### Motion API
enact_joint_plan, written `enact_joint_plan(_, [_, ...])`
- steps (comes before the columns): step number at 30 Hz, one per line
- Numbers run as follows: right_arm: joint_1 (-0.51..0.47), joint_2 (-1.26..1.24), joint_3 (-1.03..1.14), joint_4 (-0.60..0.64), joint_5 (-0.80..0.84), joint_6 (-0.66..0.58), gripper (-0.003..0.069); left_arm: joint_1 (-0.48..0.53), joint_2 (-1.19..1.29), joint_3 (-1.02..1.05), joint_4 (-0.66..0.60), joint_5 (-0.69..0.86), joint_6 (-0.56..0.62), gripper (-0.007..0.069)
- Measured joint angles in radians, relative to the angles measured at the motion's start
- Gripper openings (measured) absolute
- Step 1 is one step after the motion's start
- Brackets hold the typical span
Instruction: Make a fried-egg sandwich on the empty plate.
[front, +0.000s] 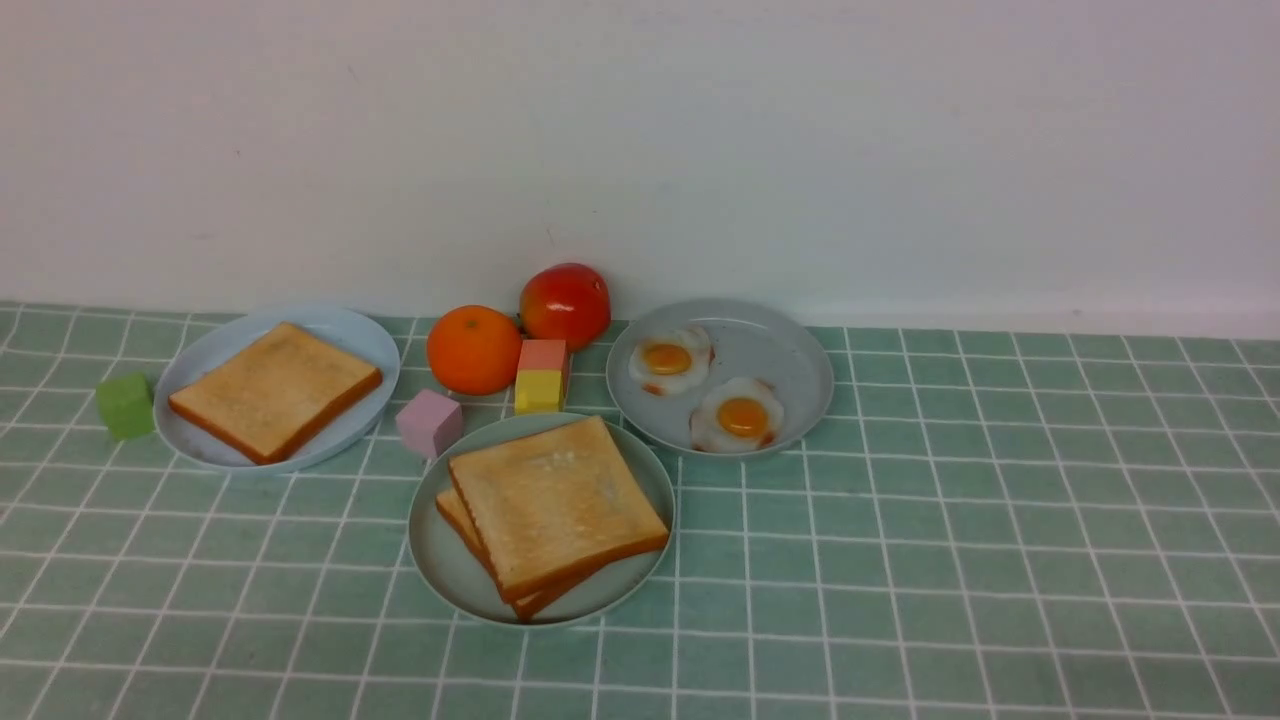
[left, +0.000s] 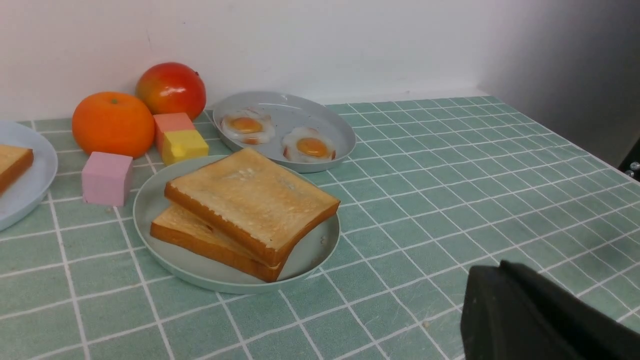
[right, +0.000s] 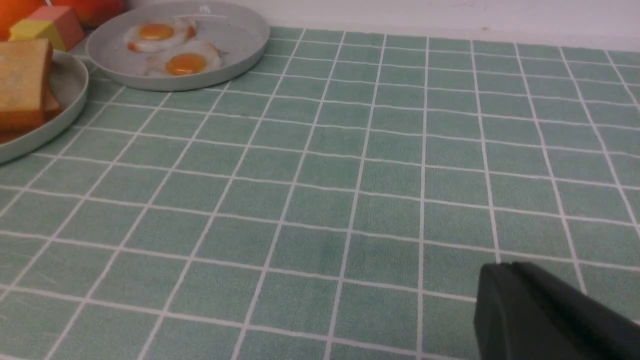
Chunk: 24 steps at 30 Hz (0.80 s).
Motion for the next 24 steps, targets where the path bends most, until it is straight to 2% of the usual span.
enact_joint_plan(20, [0.0, 0.0, -0.001, 0.007, 0.001, -0.006, -0.0013, 0.0, 0.0, 0.001, 0.0, -0.002, 0.0, 0.0003])
enact_joint_plan(24, [0.0, 0.0, -0.001, 0.007, 0.001, -0.006, -0.001, 0.025, -0.004, 0.021, 0.025, -0.095, -0.007, -0.0002])
